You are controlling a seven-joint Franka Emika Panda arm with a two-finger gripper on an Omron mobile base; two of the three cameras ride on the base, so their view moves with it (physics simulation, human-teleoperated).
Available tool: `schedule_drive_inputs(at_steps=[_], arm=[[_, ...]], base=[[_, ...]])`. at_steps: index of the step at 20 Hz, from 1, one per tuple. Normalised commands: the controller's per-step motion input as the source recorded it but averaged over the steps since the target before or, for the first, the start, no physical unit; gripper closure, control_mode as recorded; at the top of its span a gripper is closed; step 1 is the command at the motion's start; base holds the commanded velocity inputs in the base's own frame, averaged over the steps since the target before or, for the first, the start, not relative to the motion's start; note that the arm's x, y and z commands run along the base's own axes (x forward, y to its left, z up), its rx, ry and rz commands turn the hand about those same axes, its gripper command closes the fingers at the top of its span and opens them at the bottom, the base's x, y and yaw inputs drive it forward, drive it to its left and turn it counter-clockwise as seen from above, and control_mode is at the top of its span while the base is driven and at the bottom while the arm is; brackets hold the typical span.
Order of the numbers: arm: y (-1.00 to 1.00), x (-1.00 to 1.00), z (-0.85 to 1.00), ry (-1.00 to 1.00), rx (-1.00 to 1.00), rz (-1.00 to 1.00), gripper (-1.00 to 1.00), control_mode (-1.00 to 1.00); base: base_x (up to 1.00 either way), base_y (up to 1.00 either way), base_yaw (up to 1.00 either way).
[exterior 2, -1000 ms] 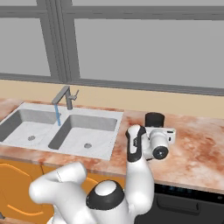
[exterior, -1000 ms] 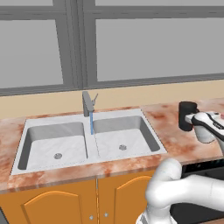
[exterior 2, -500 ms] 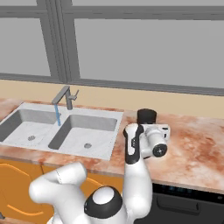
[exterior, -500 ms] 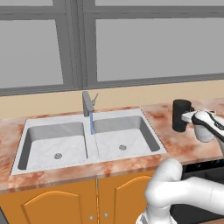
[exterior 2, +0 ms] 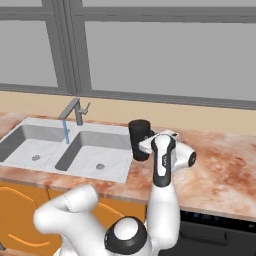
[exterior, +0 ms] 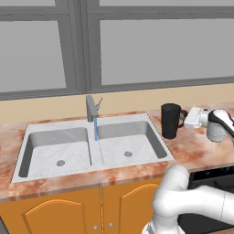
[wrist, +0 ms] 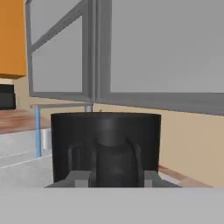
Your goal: Turn on the sink faucet and place the jug under the water for a few seconds to fill it up.
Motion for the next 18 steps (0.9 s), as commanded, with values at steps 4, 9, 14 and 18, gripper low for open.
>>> schedule_drive_inputs(at_steps=[4,9,14,18], arm=[[1.0,0.19,0.0,0.04,0.0,0.5,1.0,-1.0],[1.0,0.26,-0.14,0.07,-0.01,0.4,1.0,-1.0],[1.0,0.2,-0.33,0.12,-0.13,0.25,1.0,-1.0],[1.0,0.15,-0.26,0.06,-0.07,0.2,1.0,-1.0]], base=[[0.0,0.0,0.0],[0.0,0.0,0.0],[0.0,0.0,0.0],[0.0,0.0,0.0]])
